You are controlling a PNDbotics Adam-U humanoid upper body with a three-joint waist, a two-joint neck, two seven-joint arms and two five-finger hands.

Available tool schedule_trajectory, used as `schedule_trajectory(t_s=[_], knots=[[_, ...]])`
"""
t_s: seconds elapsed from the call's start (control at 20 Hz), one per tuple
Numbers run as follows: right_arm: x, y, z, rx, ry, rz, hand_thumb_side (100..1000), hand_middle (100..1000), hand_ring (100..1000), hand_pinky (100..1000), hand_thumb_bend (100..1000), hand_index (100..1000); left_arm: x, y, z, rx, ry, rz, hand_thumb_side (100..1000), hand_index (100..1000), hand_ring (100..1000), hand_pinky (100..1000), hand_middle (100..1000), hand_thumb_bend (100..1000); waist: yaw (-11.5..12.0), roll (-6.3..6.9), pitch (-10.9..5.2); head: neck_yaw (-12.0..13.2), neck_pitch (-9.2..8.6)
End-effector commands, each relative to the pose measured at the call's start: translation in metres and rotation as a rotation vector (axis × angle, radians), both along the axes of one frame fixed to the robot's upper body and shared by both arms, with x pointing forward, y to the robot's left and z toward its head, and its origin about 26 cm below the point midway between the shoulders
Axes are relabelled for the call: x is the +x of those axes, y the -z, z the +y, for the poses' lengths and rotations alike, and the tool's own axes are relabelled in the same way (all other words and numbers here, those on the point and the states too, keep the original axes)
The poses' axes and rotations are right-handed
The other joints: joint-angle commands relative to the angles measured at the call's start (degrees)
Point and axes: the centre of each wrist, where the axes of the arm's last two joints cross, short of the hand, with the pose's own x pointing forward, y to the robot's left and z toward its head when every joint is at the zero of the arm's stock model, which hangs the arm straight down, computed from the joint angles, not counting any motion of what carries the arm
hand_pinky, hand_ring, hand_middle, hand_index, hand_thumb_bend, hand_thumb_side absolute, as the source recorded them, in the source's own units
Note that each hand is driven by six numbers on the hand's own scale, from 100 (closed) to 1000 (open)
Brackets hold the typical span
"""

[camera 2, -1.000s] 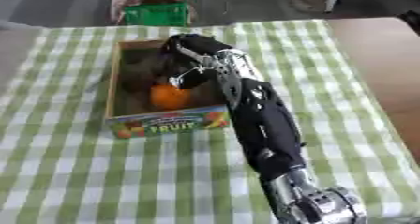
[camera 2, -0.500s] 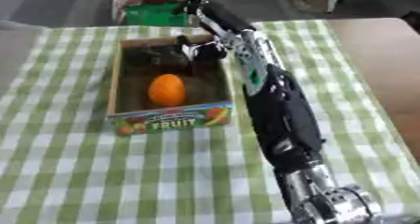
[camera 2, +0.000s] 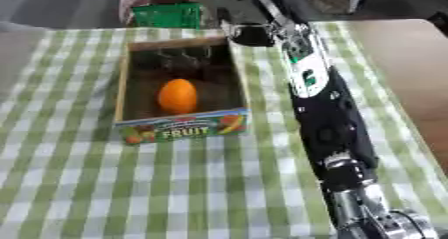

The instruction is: Pick up objects on the table and place them in the box.

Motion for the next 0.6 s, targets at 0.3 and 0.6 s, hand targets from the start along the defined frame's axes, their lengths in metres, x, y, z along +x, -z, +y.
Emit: schedule_trajectory(t_s=[0.3,0.6], knots=[[-0.017,-0.010,-0.029,0.086,-0.078,0.023,244,780,761,711,100,845,-0.006,-0.006,0.004,0.009,-0.003,-0.052,862,764,664,709,615,100,0.0,0.35,-0.27,0.3,-0.48],[-0.021,0.006,-0.044,0.148,-0.080,0.120,394,768,743,689,100,841,-0.009,0.001,0.005,0.002,-0.012,-0.042,870,761,658,704,610,100,0.2,0.57,0.14,0.3,-0.46]])
